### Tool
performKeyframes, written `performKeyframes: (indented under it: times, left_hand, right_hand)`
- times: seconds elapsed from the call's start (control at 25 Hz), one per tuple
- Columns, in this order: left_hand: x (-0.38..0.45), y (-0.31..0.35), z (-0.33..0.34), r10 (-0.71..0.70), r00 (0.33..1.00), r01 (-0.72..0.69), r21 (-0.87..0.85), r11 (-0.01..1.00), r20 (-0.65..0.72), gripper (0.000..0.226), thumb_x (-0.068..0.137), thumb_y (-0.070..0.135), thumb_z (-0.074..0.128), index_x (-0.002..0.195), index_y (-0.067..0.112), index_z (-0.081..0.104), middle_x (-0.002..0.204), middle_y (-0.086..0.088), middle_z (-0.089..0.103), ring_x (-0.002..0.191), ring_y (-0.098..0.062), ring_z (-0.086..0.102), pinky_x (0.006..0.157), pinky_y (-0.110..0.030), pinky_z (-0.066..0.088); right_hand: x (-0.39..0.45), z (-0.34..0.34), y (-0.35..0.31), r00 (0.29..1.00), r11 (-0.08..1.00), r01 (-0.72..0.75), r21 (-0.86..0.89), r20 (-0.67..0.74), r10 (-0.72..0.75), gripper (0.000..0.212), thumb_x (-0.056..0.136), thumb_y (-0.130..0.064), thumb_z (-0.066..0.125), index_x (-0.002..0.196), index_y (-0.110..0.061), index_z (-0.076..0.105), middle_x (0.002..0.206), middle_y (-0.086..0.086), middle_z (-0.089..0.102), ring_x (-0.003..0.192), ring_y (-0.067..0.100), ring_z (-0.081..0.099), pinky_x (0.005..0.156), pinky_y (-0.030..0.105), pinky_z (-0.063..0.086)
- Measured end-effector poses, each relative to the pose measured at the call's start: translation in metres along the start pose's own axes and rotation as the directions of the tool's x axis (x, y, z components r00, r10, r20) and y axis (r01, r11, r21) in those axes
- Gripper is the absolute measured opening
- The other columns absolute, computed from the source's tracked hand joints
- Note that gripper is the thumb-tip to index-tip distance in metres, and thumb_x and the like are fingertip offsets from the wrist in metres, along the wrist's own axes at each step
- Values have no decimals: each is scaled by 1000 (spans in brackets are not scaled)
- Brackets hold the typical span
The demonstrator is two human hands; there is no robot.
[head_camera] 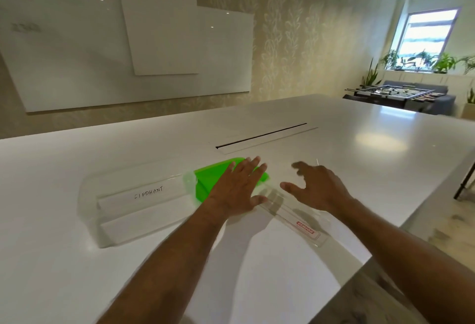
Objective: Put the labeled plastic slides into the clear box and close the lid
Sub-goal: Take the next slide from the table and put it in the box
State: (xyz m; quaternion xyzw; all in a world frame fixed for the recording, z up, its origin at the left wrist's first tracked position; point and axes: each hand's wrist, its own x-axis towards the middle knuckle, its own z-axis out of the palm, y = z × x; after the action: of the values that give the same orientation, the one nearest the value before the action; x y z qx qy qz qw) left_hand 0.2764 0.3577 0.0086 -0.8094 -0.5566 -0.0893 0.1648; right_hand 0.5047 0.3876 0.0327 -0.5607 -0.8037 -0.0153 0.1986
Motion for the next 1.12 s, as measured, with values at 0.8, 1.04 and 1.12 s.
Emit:
performKeyframes:
  times: [0.8,1.04,1.12]
  left_hand:
    - [-3,33,5,65,944,-110,-125,986,-323,19,78,10,75,96,16,76,91,-1,76,83,-26,69,52,-35,56]
    - [-10,21,3,166,909,-179,3,984,-383,20,69,10,82,86,17,75,83,1,74,71,-20,69,38,-28,50]
    - [-13,15,2,203,891,-203,43,978,-407,19,68,9,83,83,17,74,81,1,73,68,-20,68,36,-28,48]
  right_hand:
    - [-37,8,-27,931,856,352,-377,44,-364,24,85,-18,51,63,-20,42,61,2,62,54,27,56,54,27,33]
    - [-40,-5,-39,887,819,412,-399,-30,-461,19,75,-21,71,59,-18,59,52,-1,60,46,24,58,45,26,46]
    - [-38,-12,-42,928,888,359,-287,5,-373,26,89,-41,55,80,-21,68,71,-2,70,67,23,66,63,31,52]
